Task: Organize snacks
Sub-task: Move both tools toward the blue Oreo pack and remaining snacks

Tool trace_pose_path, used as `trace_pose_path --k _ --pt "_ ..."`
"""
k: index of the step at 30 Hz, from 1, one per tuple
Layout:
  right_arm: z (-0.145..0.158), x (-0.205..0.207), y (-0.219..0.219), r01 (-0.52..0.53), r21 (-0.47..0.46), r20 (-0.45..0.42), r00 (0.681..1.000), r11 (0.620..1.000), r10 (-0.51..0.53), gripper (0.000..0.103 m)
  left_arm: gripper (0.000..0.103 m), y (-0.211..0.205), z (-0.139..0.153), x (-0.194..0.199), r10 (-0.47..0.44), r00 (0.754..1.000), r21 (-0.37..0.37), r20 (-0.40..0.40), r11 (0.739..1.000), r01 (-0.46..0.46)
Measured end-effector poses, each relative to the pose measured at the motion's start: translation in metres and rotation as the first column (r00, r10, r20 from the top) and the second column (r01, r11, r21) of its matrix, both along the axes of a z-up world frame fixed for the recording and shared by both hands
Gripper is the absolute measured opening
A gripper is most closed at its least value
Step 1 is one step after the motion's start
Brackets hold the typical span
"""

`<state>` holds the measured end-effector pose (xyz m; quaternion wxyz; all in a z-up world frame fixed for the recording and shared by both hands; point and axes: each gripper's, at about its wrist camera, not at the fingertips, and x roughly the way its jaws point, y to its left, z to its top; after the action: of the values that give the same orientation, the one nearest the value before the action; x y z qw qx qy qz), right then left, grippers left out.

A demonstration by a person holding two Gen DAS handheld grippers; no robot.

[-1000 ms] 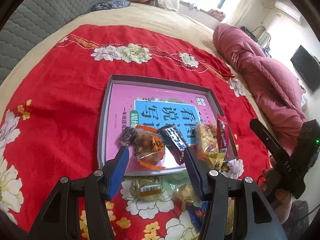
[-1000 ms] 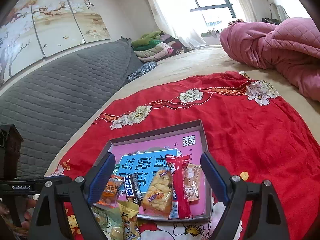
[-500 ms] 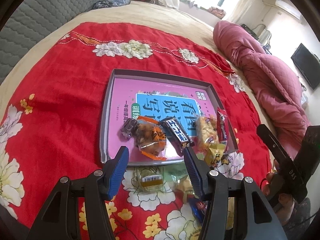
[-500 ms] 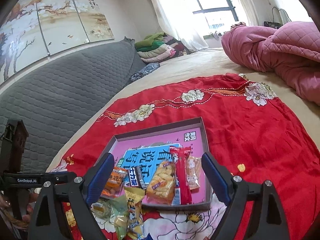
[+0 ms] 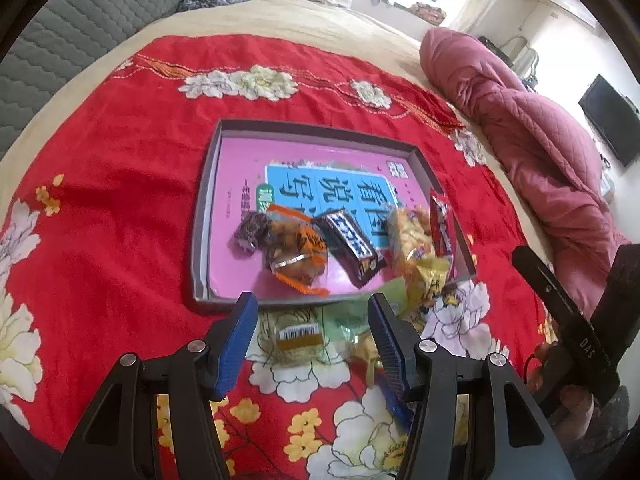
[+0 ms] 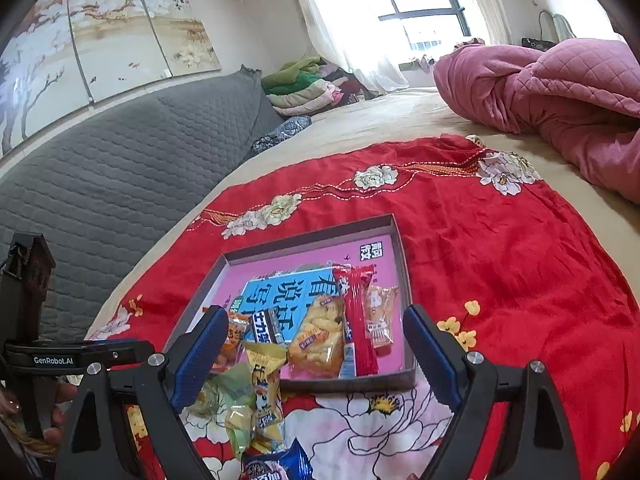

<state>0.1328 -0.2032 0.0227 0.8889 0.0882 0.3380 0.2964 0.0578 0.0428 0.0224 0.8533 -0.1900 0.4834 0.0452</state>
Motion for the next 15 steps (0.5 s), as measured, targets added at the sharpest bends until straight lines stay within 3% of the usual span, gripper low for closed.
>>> trace_pose_path --k 15 --pt "-0.009 -0.023 0.004 -0.053 -0.031 -0.047 0.998 0.998 0.052 0.089 0.059 -0.011 -0.018 -0.010 -0.035 0.998 0.004 -0.056 0.999 0.035"
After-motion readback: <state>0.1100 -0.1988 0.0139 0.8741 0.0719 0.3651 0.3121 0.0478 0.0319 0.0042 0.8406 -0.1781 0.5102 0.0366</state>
